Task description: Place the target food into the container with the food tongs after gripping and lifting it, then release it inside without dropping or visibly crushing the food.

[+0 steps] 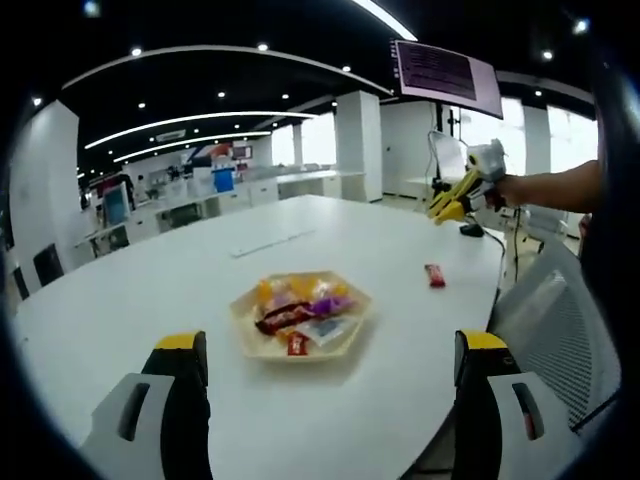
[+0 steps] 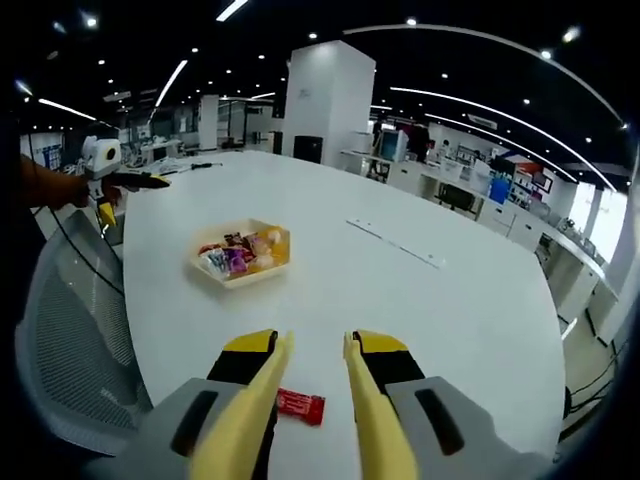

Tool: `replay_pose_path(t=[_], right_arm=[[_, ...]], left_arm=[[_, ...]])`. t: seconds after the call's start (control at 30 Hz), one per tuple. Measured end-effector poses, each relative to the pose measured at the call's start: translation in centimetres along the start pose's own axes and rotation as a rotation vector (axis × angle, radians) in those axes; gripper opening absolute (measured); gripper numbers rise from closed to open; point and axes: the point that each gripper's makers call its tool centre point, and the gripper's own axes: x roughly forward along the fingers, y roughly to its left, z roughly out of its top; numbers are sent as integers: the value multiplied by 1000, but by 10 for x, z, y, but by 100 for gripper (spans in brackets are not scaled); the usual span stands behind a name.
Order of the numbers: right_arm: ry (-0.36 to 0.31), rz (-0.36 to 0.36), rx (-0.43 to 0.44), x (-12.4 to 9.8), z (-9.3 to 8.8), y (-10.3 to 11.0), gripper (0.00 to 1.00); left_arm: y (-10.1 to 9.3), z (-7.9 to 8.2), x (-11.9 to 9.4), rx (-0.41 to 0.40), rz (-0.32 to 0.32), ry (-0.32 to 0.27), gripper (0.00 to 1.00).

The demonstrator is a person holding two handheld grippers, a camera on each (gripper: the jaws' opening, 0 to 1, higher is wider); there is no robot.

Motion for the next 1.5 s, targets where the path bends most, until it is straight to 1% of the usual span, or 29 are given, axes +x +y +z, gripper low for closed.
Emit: replay_pose_path(t=[0.13, 0.33, 0.43, 0.53, 0.6, 0.67, 0.77, 0.93, 1.17, 1.27, 1.37, 1.5], right_arm=[[10, 22, -23, 2, -8, 4, 28], [5, 32, -18, 5, -10, 5, 29], [14, 45, -28, 7, -14, 7, 29], [32, 64, -43, 11, -21, 9, 29], [48, 83, -45, 16, -30, 10, 29], [64, 98, -56, 19, -38, 11, 29], [88, 114, -66, 22, -47, 12, 29], [137, 166, -101, 26, -62, 19, 28], [167, 194, -134, 33, -74, 23, 29], [198, 227, -172, 34, -81, 30, 28], [203, 243, -191, 35, -81, 35, 28], [232, 268, -252, 38, -85, 41, 29]], left_arm=[[0, -3, -6, -7, 9, 0, 100], [-4, -6, -6, -16, 16, -7, 100], [-5, -7, -5, -18, 19, -11, 100], [-8, -11, -3, -33, 11, -13, 100], [-9, -13, -2, -22, 1, -5, 100], [-10, -13, -1, -34, -9, -8, 100], [-9, -14, -1, -32, -4, -5, 100], [-7, -14, -1, -41, 3, -10, 100], [-6, -15, -2, -45, 7, -11, 100], [-5, -14, -2, -53, 9, -14, 100], [-4, -14, -2, -60, 11, -17, 100], [-4, -14, -2, -70, 13, -19, 100]])
